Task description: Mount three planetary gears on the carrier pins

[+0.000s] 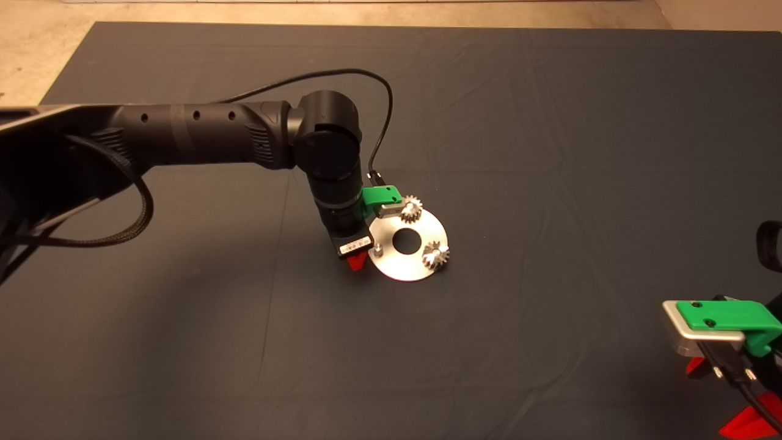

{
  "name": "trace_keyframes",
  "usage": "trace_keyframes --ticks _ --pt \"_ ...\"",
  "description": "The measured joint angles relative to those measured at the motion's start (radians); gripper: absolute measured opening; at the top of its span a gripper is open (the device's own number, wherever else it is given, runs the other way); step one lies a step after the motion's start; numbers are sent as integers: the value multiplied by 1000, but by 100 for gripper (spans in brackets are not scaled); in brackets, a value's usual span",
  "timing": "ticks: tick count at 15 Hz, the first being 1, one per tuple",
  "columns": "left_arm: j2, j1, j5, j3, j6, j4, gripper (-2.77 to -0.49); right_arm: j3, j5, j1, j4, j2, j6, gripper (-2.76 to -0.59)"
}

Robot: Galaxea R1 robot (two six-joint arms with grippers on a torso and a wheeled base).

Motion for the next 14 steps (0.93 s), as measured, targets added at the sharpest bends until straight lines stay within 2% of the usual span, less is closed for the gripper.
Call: trace_keyframes --ticks 2,7,9,10,12,14 --pt "0 0 0 -5 4 0 -109 0 0 0 0 0 0 -188" --pt "-2 0 -1 -8 42 2 -107 0 0 0 0 0 0 -188" --pt "-12 0 -34 -8 51 12 -107 0 0 0 0 0 0 -188" --pt "-18 0 -48 -8 52 26 -107 0 0 0 0 0 0 -188" --pt "-23 0 -61 -8 55 54 -107 0 0 0 0 0 0 -188" --pt "-23 1 -73 -8 67 61 -107 0 0 0 0 0 0 -188"
